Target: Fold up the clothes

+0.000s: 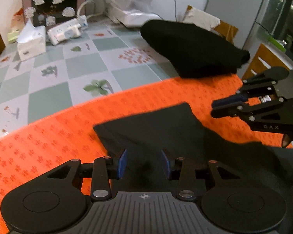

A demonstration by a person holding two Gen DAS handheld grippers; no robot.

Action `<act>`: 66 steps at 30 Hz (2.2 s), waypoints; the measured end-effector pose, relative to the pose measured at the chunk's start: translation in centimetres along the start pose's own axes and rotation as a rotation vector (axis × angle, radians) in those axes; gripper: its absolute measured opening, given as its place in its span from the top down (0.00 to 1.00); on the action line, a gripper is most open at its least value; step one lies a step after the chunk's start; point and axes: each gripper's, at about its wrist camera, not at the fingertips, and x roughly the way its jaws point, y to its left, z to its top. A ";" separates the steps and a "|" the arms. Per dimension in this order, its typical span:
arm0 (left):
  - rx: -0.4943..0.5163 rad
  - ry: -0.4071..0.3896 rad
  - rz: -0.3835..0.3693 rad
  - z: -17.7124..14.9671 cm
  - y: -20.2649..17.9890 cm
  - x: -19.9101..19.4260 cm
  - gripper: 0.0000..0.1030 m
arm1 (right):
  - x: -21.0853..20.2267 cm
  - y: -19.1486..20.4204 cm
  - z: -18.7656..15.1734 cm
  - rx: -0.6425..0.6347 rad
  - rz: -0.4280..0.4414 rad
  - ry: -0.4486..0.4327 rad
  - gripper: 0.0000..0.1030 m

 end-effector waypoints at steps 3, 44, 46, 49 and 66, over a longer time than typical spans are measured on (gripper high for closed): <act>0.003 0.017 -0.012 -0.5 -0.5 0.7 0.60 | 0.9 0.3 -0.4 0.004 0.016 0.012 0.89; -0.105 -0.079 0.048 -0.3 4.0 -0.6 0.62 | 10.4 2.7 6.6 -0.355 0.233 0.031 0.90; -0.114 -0.083 0.055 -0.2 4.0 -0.5 0.62 | 10.3 2.7 6.5 -0.364 0.214 0.027 0.98; -0.137 -0.095 0.062 0.2 4.1 -0.1 0.62 | 10.3 2.7 6.3 -0.365 0.159 0.008 0.98; -0.230 -0.096 0.119 -0.7 3.3 -1.8 0.62 | 2.5 1.9 3.5 -0.110 0.127 -0.040 0.77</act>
